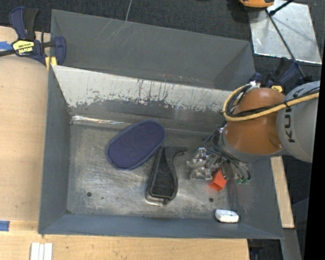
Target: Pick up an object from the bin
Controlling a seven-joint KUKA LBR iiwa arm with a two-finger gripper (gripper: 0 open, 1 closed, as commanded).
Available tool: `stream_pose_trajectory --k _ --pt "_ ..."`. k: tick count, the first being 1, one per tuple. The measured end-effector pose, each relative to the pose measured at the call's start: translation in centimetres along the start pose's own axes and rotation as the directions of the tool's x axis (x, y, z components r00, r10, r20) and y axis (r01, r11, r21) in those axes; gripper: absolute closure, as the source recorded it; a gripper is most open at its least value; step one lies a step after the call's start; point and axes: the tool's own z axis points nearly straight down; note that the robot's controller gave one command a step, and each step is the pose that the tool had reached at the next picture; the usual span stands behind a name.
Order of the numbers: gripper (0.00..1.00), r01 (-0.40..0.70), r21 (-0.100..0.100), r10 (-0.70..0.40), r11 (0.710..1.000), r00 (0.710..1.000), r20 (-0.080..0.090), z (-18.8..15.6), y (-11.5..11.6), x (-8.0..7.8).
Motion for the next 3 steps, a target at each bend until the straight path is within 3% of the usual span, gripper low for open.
stream_pose_trajectory --k 1,2,3 --pt "1.00 0.012 -0.003 -0.012 1.000 1.000 -0.015 -8.4 0.2 0.0" --pt "1.00 -0.375 0.005 0.375 0.927 0.927 -0.027 -8.0 1.1 5.2" --pt "1.00 -0.275 0.004 0.275 0.961 0.961 -0.022 -8.5 -4.1 6.1"
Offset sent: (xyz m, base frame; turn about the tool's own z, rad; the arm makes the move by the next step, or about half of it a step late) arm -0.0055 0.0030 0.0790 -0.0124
